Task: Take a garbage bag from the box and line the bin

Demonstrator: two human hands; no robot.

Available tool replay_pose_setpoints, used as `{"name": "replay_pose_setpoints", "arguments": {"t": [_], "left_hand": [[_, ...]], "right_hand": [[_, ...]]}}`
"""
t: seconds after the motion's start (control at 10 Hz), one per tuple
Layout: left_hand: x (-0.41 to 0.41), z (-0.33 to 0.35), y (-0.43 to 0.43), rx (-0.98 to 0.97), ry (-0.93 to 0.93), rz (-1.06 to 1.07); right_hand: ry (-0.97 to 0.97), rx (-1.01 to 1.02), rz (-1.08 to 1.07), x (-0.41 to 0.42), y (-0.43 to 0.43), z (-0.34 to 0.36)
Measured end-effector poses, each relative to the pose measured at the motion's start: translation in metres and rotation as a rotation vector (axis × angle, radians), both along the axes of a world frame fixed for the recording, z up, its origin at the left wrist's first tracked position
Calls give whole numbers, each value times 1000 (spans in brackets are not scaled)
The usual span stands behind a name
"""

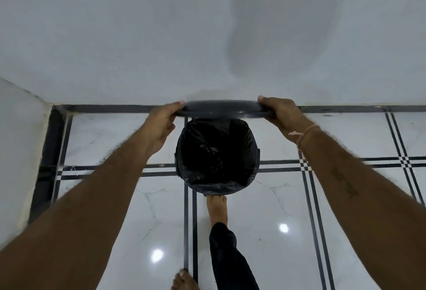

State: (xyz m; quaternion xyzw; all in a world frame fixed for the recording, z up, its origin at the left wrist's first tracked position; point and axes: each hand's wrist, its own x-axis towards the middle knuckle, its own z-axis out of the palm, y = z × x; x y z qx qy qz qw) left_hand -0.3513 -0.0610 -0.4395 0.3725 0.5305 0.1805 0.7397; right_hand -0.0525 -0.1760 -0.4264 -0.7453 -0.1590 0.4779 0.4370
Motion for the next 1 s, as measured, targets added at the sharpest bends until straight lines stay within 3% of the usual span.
{"name": "replay_pose_setpoints", "arguments": {"t": [0.2,0.7,0.9,1.0], "left_hand": [[-19,-12,-50,161,112,-121],[-27,-154,-171,539,444,-14],[-31,-128,-168,543,525,-132],[-27,-74,-169,602,527,-161]], "right_hand": [[-234,-88,217,-35,-42,-18],[-555,-8,292,-88,-124,-138],[-553,-55,344,-85,-123,-108],[-555,-13,314,-89,-126,-63]]}}
